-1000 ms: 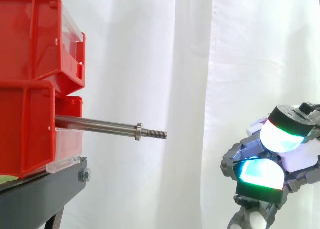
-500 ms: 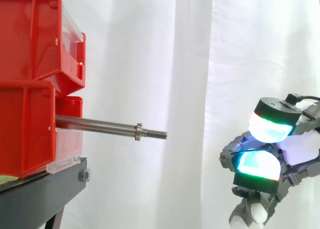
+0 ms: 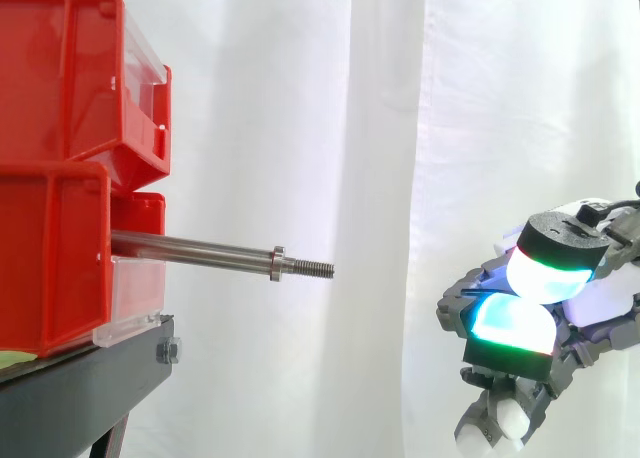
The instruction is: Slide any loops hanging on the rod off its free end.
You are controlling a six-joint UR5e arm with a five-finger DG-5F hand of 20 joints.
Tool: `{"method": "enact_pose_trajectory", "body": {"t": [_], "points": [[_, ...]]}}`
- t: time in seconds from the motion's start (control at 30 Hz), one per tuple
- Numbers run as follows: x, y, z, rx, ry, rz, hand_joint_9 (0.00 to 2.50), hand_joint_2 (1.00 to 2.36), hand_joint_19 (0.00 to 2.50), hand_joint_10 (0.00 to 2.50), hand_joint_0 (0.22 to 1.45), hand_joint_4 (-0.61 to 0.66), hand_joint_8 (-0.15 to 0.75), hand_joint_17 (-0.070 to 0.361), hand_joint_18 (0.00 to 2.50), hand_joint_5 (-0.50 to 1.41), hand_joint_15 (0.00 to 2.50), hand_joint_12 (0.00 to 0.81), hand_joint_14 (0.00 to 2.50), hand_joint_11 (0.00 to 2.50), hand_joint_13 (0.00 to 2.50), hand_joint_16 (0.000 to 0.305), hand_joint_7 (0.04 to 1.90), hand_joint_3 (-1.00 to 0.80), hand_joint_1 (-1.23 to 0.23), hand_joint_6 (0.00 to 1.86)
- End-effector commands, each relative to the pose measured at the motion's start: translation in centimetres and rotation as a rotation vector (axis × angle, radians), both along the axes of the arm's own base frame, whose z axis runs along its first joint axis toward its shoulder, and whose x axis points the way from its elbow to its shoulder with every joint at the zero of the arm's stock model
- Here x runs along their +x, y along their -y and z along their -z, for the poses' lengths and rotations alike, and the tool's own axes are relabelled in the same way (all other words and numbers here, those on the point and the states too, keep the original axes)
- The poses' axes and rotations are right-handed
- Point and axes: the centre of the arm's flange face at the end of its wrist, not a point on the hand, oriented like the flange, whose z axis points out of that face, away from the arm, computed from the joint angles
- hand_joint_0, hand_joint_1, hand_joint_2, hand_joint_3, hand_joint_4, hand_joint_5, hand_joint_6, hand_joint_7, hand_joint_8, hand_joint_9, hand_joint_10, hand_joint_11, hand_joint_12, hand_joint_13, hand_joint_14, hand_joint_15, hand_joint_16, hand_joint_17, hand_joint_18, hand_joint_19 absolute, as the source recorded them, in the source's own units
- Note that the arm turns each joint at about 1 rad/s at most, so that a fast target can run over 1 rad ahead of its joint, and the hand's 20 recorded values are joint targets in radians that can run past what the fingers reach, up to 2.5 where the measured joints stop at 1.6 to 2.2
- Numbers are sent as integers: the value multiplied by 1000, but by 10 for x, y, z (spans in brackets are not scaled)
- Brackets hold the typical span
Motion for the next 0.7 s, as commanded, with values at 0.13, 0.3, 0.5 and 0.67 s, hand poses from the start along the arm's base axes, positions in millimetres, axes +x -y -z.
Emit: {"method": "enact_pose_trajectory", "body": {"t": [0.13, 0.3, 0.5, 0.67], "points": [[1, -1, 0, 0, 1, 0, 692, 1010, 113, 8, 622, 44, 236, 99, 440, -218, 0, 280, 0, 222, 512, 44, 1299, -382, -714, 785], [0, 0, 0, -2, -1, 1, 695, 1010, 109, 8, 628, 19, 237, 99, 439, -218, 0, 279, 0, 230, 509, 44, 1298, -382, -720, 788], [-1, 0, 1, -4, -6, 0, 694, 1007, 104, 8, 640, 14, 236, 98, 440, -218, 0, 279, 0, 223, 509, 44, 1282, -403, -742, 792], [-4, 0, -2, -4, -22, 0, 694, 1009, 107, 10, 638, 2, 235, 98, 439, -217, 0, 278, 1, 229, 508, 44, 1288, -399, -748, 791]]}}
